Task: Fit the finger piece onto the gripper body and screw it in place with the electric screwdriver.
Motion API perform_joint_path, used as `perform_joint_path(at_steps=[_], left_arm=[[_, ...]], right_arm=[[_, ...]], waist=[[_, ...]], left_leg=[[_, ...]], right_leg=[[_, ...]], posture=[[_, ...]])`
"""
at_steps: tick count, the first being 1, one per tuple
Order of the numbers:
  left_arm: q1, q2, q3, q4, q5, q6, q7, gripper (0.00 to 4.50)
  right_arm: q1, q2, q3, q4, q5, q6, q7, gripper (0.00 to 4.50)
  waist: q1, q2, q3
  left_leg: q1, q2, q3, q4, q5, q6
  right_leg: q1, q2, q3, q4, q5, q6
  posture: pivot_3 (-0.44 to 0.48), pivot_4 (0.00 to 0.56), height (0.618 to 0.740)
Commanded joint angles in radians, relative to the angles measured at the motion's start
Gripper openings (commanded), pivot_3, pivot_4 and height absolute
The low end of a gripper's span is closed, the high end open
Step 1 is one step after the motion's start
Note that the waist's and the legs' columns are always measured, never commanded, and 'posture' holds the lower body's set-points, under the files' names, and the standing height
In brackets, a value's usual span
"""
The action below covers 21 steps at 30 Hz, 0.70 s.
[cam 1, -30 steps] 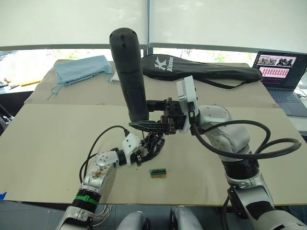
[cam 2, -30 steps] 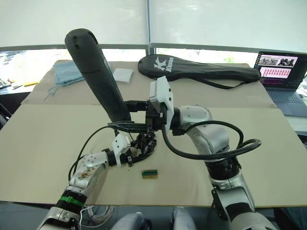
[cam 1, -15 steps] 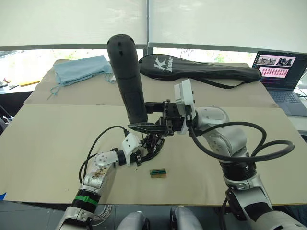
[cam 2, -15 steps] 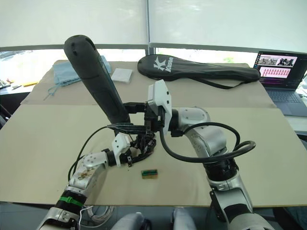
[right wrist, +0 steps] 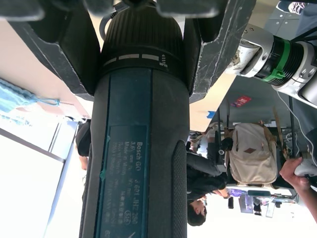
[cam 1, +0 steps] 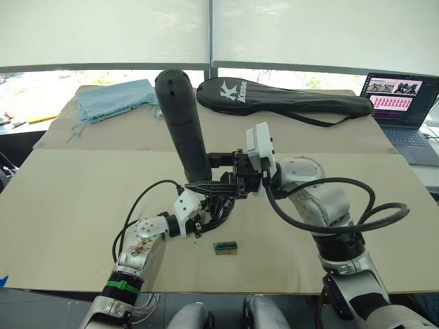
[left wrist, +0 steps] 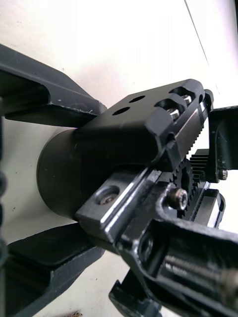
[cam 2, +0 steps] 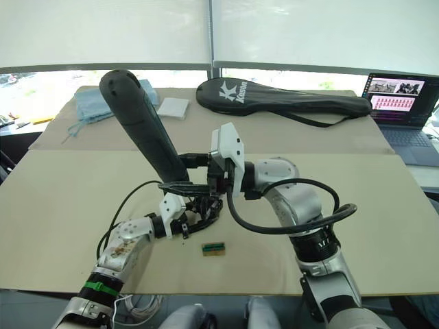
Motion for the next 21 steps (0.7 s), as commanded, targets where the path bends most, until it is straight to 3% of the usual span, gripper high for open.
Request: perform_joint_path(at_steps=[1,21], left_arm=[[0.024,0.005,-0.025,0.015,0.005,0.033,-0.012,2.28],[0.036,0.009,-0.029,-0.003,-0.001,0.046,-0.009,2.28]], right_arm=[[-0.004,0.011,-0.012,-0.03,0.01,-0.043,-0.001,1.92],[0.005,0.012,-0.004,-0.019,-0.005,-0.061,0.0,1.92]], waist=[[0.0,0.0,0.0],[-0.001,0.0,0.0]], left_leg=[[0.0,0.0,0.0,0.0,0.0,0.0],[0.0,0.0,0.0,0.0,0.0,0.0]], right_leg=[[0.0,0.0,0.0,0.0,0.0,0.0],[0.0,0.001,0.0,0.0,0.0,0.0]], posture=[[0.0,0.15,0.74],[0.0,0.15,0.74]])
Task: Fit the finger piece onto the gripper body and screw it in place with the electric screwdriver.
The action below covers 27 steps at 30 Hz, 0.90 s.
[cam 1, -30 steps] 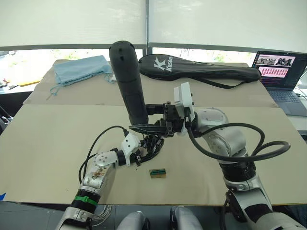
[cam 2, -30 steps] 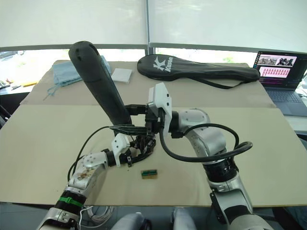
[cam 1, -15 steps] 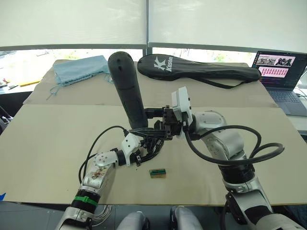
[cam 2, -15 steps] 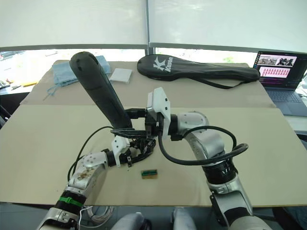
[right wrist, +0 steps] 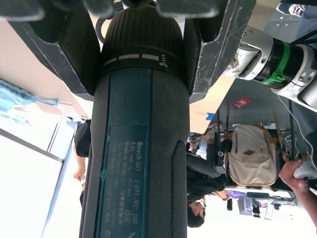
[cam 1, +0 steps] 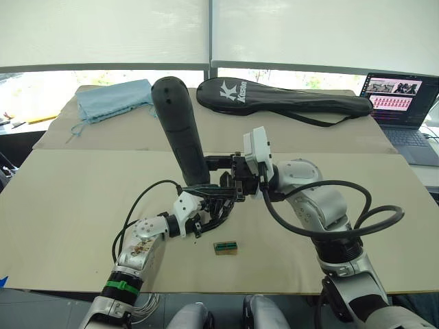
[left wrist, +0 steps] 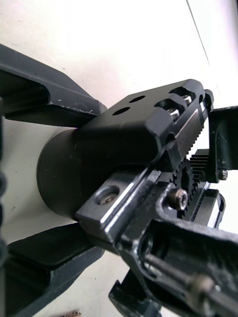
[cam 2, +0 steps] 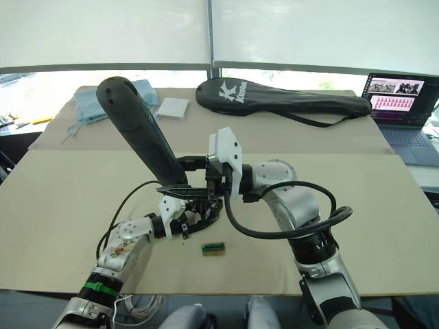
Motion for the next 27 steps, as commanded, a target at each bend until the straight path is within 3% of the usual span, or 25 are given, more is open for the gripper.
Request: perform_joint_path(at_steps=[1,27], left_arm=[[0.033,0.007,-0.03,0.006,0.01,0.029,-0.012,2.28],[0.042,-0.002,-0.034,0.003,0.008,0.038,-0.001,2.28]], right_arm=[[-0.007,0.006,-0.017,-0.02,0.006,-0.044,0.0,1.92],[0.053,0.008,-0.032,0.03,-0.003,-0.023,-0.037,1.92]], waist=[[0.0,0.0,0.0],[0.0,0.001,0.0]], left_leg=[[0.0,0.0,0.0,0.0,0.0,0.0],[0.001,0.0,0.0,0.0,0.0,0.0]], right_leg=[[0.0,0.0,0.0,0.0,0.0,0.0],[0.001,0.0,0.0,0.0,0.0,0.0]], posture=[[0.0,0.15,0.74],[0.0,0.15,0.74]])
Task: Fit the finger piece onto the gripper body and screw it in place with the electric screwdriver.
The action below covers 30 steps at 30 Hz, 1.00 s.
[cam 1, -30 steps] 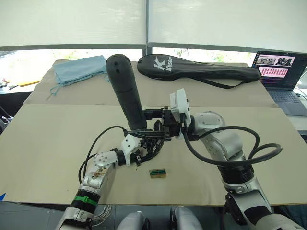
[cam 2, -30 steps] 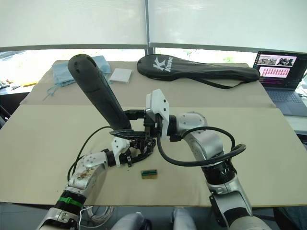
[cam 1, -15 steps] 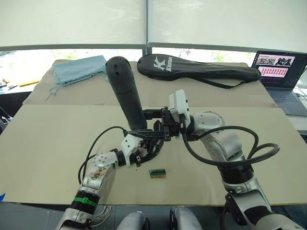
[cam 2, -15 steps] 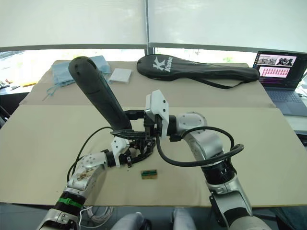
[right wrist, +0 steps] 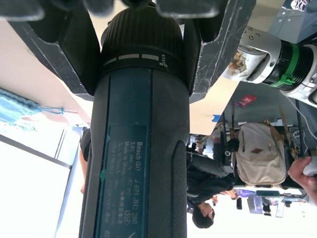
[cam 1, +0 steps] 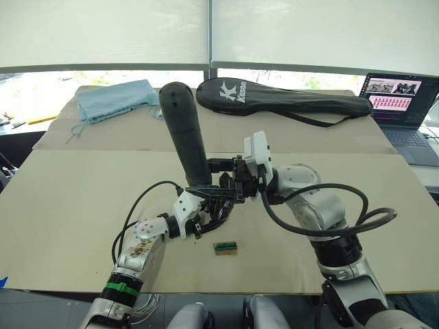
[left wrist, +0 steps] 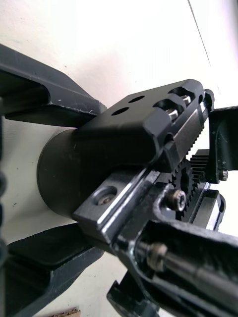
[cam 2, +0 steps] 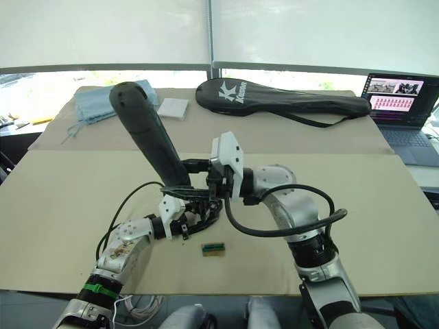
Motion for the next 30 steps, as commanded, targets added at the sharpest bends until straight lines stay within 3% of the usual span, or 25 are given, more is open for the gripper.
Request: perform_joint_path(at_steps=[1,30], left_arm=[[0.031,-0.002,-0.033,0.015,0.009,0.034,-0.009,2.28],[0.028,-0.001,-0.03,0.015,0.006,0.042,-0.012,2.28]], right_arm=[[0.019,0.003,-0.027,0.022,0.002,-0.02,-0.022,1.92],[0.095,-0.017,0.079,0.073,-0.069,0.008,-0.091,1.92]], waist=[[0.0,0.0,0.0],[-0.001,0.004,-0.01]], left_leg=[[0.0,0.0,0.0,0.0,0.0,0.0],[0.009,0.0,0.0,-0.003,0.0,0.0]], right_leg=[[0.0,0.0,0.0,0.0,0.0,0.0],[0.004,0.0,0.004,-0.001,0.0,0.0]], posture=[[0.0,0.15,0.74],[0.0,0.15,0.74]])
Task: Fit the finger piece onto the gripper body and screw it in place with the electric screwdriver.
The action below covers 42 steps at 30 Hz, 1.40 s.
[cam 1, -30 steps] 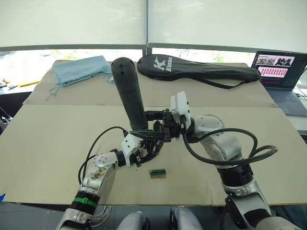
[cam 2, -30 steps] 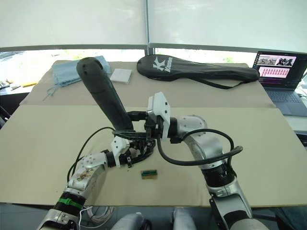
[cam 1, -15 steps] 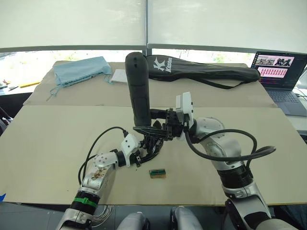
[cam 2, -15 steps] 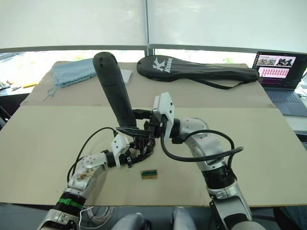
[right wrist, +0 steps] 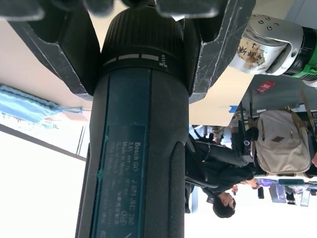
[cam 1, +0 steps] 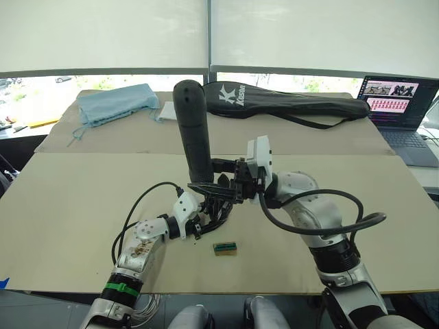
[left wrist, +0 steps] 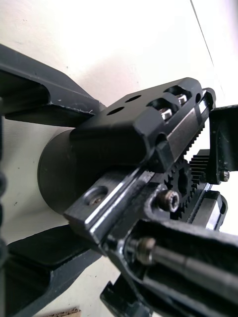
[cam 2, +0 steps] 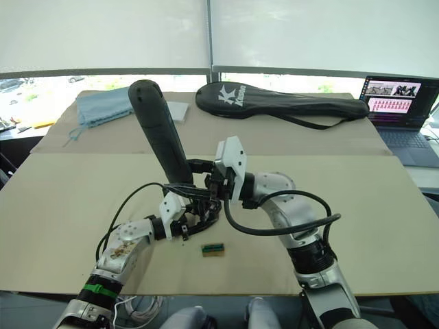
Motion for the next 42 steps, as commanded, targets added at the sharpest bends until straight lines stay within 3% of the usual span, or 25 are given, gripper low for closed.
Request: perform_joint_path(at_steps=[1,6,26,42], left_arm=[[0.025,0.0,-0.03,0.013,0.005,0.019,-0.018,2.28],[0.026,0.002,-0.028,0.014,0.004,0.021,-0.019,2.28],[0.024,-0.003,-0.029,0.023,0.004,0.014,-0.016,2.28],[0.015,-0.011,-0.03,0.063,0.025,-0.004,0.01,2.28]], right_arm=[[0.042,-0.035,0.063,0.052,-0.067,0.064,-0.008,1.92],[0.039,-0.05,0.078,0.059,-0.07,0.09,-0.033,1.92],[0.016,-0.056,0.063,0.032,-0.053,0.068,-0.028,1.92],[-0.101,-0.065,-0.085,-0.147,0.134,0.069,0.033,1.92]], waist=[[0.0,0.001,-0.003],[0.0,0.001,-0.009],[0.001,0.001,-0.01],[0.005,0.001,-0.008]], left_leg=[[0.001,0.0,0.0,0.0,0.0,0.0],[0.009,0.001,0.0,-0.007,0.0,0.0],[0.011,0.001,0.0,-0.01,0.0,0.0],[0.005,0.001,-0.001,-0.012,0.0,0.0]], right_leg=[[0.0,0.0,0.0,0.0,0.0,0.0],[0.011,0.0,0.003,-0.003,-0.001,0.0],[0.012,0.0,0.006,-0.006,-0.001,0.0],[0.011,0.0,0.003,-0.014,-0.001,0.0]], posture=[[0.0,0.15,0.74],[0.0,0.15,0.74],[0.0,0.15,0.74],[0.0,0.15,0.74]])
